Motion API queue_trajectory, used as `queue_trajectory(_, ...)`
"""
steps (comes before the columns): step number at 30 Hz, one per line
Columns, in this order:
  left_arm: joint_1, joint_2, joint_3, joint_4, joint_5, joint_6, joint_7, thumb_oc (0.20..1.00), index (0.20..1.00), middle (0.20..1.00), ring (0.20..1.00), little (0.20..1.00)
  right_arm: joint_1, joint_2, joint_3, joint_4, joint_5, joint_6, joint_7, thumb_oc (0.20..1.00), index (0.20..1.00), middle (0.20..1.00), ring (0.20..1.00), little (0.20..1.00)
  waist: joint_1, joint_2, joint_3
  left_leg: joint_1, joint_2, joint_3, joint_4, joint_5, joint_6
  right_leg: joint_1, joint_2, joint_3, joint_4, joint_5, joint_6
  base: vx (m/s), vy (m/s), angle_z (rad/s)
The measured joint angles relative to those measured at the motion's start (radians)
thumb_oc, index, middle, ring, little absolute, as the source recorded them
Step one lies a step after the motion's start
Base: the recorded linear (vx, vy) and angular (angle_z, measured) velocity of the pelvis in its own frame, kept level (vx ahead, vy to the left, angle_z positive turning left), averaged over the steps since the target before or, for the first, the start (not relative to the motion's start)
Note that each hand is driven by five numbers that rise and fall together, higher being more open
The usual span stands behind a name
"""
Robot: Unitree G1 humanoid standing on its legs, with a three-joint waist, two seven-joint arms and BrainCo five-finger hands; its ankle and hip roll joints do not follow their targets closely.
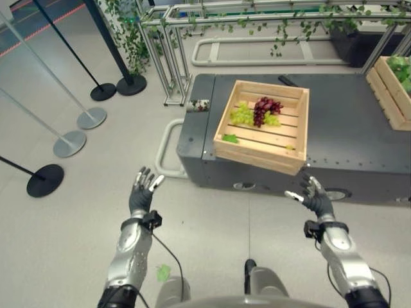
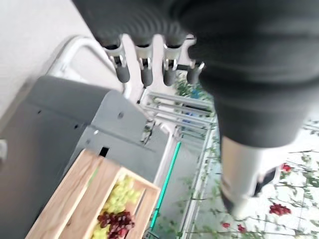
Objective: Pick up the fruits from the basket on one side to the basket on the other side
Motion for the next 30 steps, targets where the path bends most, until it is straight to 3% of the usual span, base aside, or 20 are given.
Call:
queue_trajectory(1, 0.008, 0.002, 0.0, -0.001, 0.0, 0.001, 0.0, 1.0, 1.0, 1.0, 1.0, 1.0, -0.01, 0.003, 0.005, 0.0, 0.0, 0.0, 0.001, 1.0, 1.0, 1.0, 1.0, 1.0, 0.018, 0.004, 0.002, -0.013, -0.003, 0.029, -0.058, -0.006, 0.012, 0.023, 0.015, 0.014, -0.018, -0.003, -0.008, 0.47, -0.044, -0.4)
queue_trajectory(2, 0.017, 0.009, 0.001, 0.0, 0.0, 0.004, 0.0, 1.0, 1.0, 1.0, 1.0, 1.0, -0.016, 0.012, 0.016, 0.0, -0.001, -0.003, 0.002, 1.0, 1.0, 1.0, 1.0, 1.0, 0.043, 0.017, 0.001, -0.005, 0.027, 0.071, -0.216, 0.006, 0.028, 0.06, 0.053, 0.022, -0.059, 0.001, -0.018, 0.38, 0.012, -0.52)
queue_trajectory(3, 0.015, 0.017, 0.001, 0.001, 0.0, 0.005, -0.001, 1.0, 1.0, 1.0, 1.0, 1.0, -0.028, 0.01, 0.035, 0.002, -0.005, -0.009, 0.0, 1.0, 1.0, 1.0, 1.0, 1.0, 0.057, 0.038, 0.005, -0.003, 0.06, 0.07, -0.376, 0.026, 0.044, 0.104, 0.088, 0.017, -0.104, -0.004, -0.013, 0.37, 0.014, -0.49)
queue_trajectory(5, 0.013, 0.025, 0.001, 0.003, 0.0, 0.006, -0.001, 1.0, 1.0, 1.0, 1.0, 1.0, -0.033, 0.004, 0.052, 0.002, -0.012, -0.011, -0.001, 1.0, 1.0, 1.0, 1.0, 1.0, 0.066, 0.076, 0.012, 0.004, 0.121, 0.059, -0.564, 0.061, 0.045, 0.16, 0.126, -0.015, -0.148, 0.009, -0.022, 0.25, 0.002, -0.27)
queue_trajectory(7, 0.008, 0.02, 0.001, 0.008, 0.002, 0.008, 0.0, 1.0, 1.0, 1.0, 1.0, 1.0, -0.014, 0.004, 0.052, 0.0, -0.018, -0.011, -0.005, 1.0, 1.0, 1.0, 1.0, 1.0, 0.058, 0.063, 0.023, -0.007, 0.131, 0.113, -0.619, 0.076, 0.05, 0.238, 0.109, -0.068, -0.208, -0.005, 0.001, 0.32, 0.033, 0.06)
queue_trajectory(9, 0.012, 0.018, 0.001, 0.008, 0.004, 0.009, 0.001, 1.0, 1.0, 1.0, 1.0, 1.0, -0.001, 0.004, 0.049, -0.008, -0.027, -0.011, -0.01, 1.0, 1.0, 1.0, 1.0, 1.0, 0.043, 0.06, 0.023, 0.004, 0.126, 0.148, -0.601, 0.096, 0.072, 0.319, 0.094, -0.074, -0.249, -0.04, 0.04, 0.35, 0.108, 0.12)
queue_trajectory(10, 0.015, 0.021, 0.001, 0.008, 0.004, 0.009, 0.0, 1.0, 1.0, 1.0, 1.0, 1.0, 0.0, 0.005, 0.048, -0.013, -0.031, -0.011, -0.009, 1.0, 1.0, 1.0, 1.0, 1.0, 0.043, 0.066, 0.02, 0.013, 0.13, 0.145, -0.603, 0.15, 0.085, 0.34, 0.09, -0.069, -0.249, -0.058, 0.054, 0.34, 0.137, -0.13)
queue_trajectory(11, 0.012, 0.029, 0.006, 0.01, 0.004, 0.011, 0.001, 1.0, 1.0, 1.0, 1.0, 1.0, 0.003, 0.023, 0.048, -0.018, -0.036, -0.011, -0.005, 1.0, 1.0, 1.0, 1.0, 1.0, 0.047, 0.04, 0.021, 0.04, 0.101, 0.157, -0.613, 0.235, 0.105, 0.36, 0.059, -0.056, -0.238, -0.083, 0.086, 0.16, 0.074, -0.14)
queue_trajectory(12, 0.007, 0.032, 0.006, 0.009, 0.004, 0.013, 0.001, 1.0, 1.0, 1.0, 1.0, 1.0, 0.007, 0.034, 0.047, -0.029, -0.038, -0.01, 0.0, 1.0, 1.0, 1.0, 1.0, 1.0, 0.044, 0.025, 0.02, 0.053, 0.083, 0.172, -0.622, 0.234, 0.118, 0.354, 0.034, -0.062, -0.216, -0.084, 0.092, 0.3, 0.175, 0.01)
queue_trajectory(14, -0.03, 0.046, 0.002, 0.007, 0.005, 0.018, 0.001, 1.0, 1.0, 1.0, 1.0, 1.0, 0.003, 0.054, 0.048, -0.039, -0.04, -0.01, 0.006, 1.0, 1.0, 1.0, 1.0, 1.0, 0.042, 0.019, 0.02, 0.063, 0.057, 0.175, -0.619, 0.207, 0.151, 0.281, 0.005, -0.06, -0.056, -0.08, 0.11, 0.19, 0.184, 0.12)
queue_trajectory(17, -0.067, 0.083, 0.0, 0.004, 0.015, 0.015, 0.002, 1.0, 1.0, 1.0, 1.0, 1.0, 0.006, 0.093, 0.05, -0.061, -0.048, -0.011, 0.021, 1.0, 1.0, 1.0, 1.0, 1.0, 0.042, 0.008, 0.021, 0.129, 0.043, 0.162, -0.622, 0.164, 0.182, 0.055, -0.027, -0.03, 0.472, -0.086, 0.2, 0.05, 0.152, 0.15)
queue_trajectory(18, -0.077, 0.09, -0.009, -0.001, 0.016, 0.016, 0.002, 1.0, 1.0, 1.0, 1.0, 1.0, 0.001, 0.093, 0.051, -0.068, -0.048, -0.012, 0.022, 1.0, 1.0, 1.0, 1.0, 1.0, 0.034, 0.016, 0.027, 0.149, 0.042, 0.15, -0.63, 0.15, 0.2, -0.015, -0.006, -0.028, 0.568, -0.107, 0.205, 0.22, 0.073, 0.13)
queue_trajectory(19, -0.083, 0.109, -0.01, -0.004, 0.021, 0.012, 0.008, 1.0, 1.0, 1.0, 1.0, 1.0, -0.021, 0.089, 0.054, -0.071, -0.048, -0.018, 0.022, 1.0, 1.0, 1.0, 1.0, 1.0, 0.025, 0.035, 0.042, 0.161, 0.054, 0.125, -0.631, 0.143, 0.195, -0.147, 0.034, 0.02, 0.716, -0.124, 0.206, 0.21, -0.007, 0.29)
queue_trajectory(20, -0.084, 0.114, -0.018, 0.003, 0.022, 0.019, 0.008, 1.0, 1.0, 1.0, 1.0, 1.0, -0.032, 0.09, 0.05, -0.073, -0.048, -0.015, 0.018, 1.0, 1.0, 1.0, 1.0, 1.0, 0.008, 0.055, 0.061, 0.192, 0.056, 0.101, -0.646, 0.146, 0.187, -0.173, 0.051, 0.019, 0.7, -0.135, 0.195, 0.3, -0.131, 0.37)
queue_trajectory(21, -0.075, 0.099, -0.022, 0.005, 0.022, 0.023, 0.008, 1.0, 1.0, 1.0, 1.0, 1.0, -0.008, 0.09, 0.045, -0.073, -0.048, -0.013, 0.016, 1.0, 1.0, 1.0, 1.0, 1.0, -0.013, 0.063, 0.066, 0.229, 0.044, 0.105, -0.657, 0.135, 0.19, -0.174, 0.02, 0.033, 0.535, -0.142, 0.176, 0.13, -0.071, 0.52)
queue_trajectory(23, -0.073, 0.101, -0.02, 0.0, 0.021, 0.019, 0.01, 1.0, 1.0, 1.0, 1.0, 1.0, 0.015, 0.092, 0.045, -0.076, -0.048, -0.012, 0.013, 1.0, 1.0, 1.0, 1.0, 1.0, -0.017, 0.053, 0.053, 0.227, 0.038, 0.159, -0.65, 0.108, 0.202, -0.179, -0.05, 0.022, 0.307, -0.131, 0.173, 0.13, -0.109, 0.56)
queue_trajectory(24, -0.092, 0.106, -0.011, 0.0, 0.021, 0.015, 0.012, 1.0, 1.0, 1.0, 1.0, 1.0, 0.021, 0.09, 0.048, -0.071, -0.048, -0.009, 0.008, 1.0, 1.0, 1.0, 1.0, 1.0, -0.024, 0.038, 0.056, 0.23, 0.043, 0.19, -0.65, 0.103, 0.194, -0.217, -0.079, 0.046, 0.216, -0.094, 0.161, 0.13, -0.146, 0.54)
queue_trajectory(27, -0.07, 0.138, -0.011, 0.002, 0.022, 0.016, 0.02, 1.0, 1.0, 1.0, 1.0, 1.0, 0.043, 0.105, 0.045, -0.061, -0.046, -0.011, -0.006, 1.0, 1.0, 1.0, 1.0, 1.0, -0.016, -0.001, 0.037, 0.228, 0.038, 0.181, -0.671, 0.114, 0.158, -0.097, -0.022, 0.141, 0.028, 0.002, 0.158, 0.12, -0.212, 0.8)
queue_trajectory(28, -0.056, 0.116, -0.013, 0.003, 0.022, 0.017, 0.019, 1.0, 1.0, 1.0, 1.0, 1.0, 0.047, 0.085, 0.045, -0.052, -0.046, -0.009, -0.011, 1.0, 1.0, 1.0, 1.0, 1.0, -0.024, 0.019, 0.031, 0.228, 0.053, 0.139, -0.675, 0.118, 0.127, -0.042, 0.009, 0.154, -0.057, 0.079, 0.124, 0.07, -0.13, 0.6)
queue_trajectory(30, -0.012, 0.1, -0.017, -0.006, 0.023, 0.017, 0.01, 1.0, 1.0, 1.0, 1.0, 1.0, 0.029, 0.069, 0.044, -0.04, -0.046, -0.01, -0.004, 1.0, 1.0, 1.0, 1.0, 1.0, -0.017, 0.047, 0.018, 0.238, 0.098, 0.133, -0.696, 0.121, 0.099, -0.004, 0.049, 0.133, -0.141, 0.126, 0.086, 0.08, -0.142, 0.15)
